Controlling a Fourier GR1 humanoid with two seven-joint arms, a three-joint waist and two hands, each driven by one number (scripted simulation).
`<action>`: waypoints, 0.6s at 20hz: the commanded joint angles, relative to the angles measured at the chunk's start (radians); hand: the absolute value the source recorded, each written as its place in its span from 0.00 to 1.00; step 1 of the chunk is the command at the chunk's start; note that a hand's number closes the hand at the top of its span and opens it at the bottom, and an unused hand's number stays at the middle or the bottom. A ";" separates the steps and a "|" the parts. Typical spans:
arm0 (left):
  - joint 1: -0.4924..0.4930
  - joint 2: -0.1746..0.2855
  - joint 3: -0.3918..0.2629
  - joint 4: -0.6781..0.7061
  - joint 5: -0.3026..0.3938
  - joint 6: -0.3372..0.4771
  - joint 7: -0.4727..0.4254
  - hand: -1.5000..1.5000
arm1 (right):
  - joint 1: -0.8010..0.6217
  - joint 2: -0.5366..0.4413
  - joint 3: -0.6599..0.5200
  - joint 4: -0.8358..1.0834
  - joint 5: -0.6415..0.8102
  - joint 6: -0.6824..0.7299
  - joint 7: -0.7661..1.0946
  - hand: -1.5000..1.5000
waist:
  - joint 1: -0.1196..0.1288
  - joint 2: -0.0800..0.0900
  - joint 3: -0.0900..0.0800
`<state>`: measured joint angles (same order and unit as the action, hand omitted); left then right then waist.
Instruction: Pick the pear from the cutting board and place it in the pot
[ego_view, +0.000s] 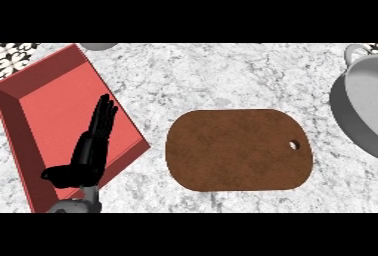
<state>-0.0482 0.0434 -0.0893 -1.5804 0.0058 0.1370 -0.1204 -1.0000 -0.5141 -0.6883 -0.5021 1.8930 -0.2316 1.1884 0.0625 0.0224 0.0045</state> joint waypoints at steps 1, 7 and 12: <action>-0.006 0.023 0.028 -0.005 0.014 -0.008 0.024 0.50 | 0.021 0.017 -0.068 0.032 -0.040 -0.101 0.161 1.00 | -0.012 -0.002 -0.002; 0.007 -0.011 -0.004 0.005 -0.014 0.018 0.011 0.50 | 0.084 0.011 -0.186 0.060 -0.112 -0.140 0.127 1.00 | -0.023 -0.001 -0.001; 0.039 -0.002 0.009 -0.008 0.004 0.005 0.000 0.50 | 0.143 0.047 -0.309 0.055 -0.176 -0.172 0.196 0.00 | -0.018 -0.001 -0.001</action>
<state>-0.0284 0.0397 -0.0854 -1.5986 0.0034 0.1485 -0.1076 -0.8819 -0.4912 -0.9268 -0.4572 1.7550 -0.3198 1.1664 0.0410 0.0186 0.0043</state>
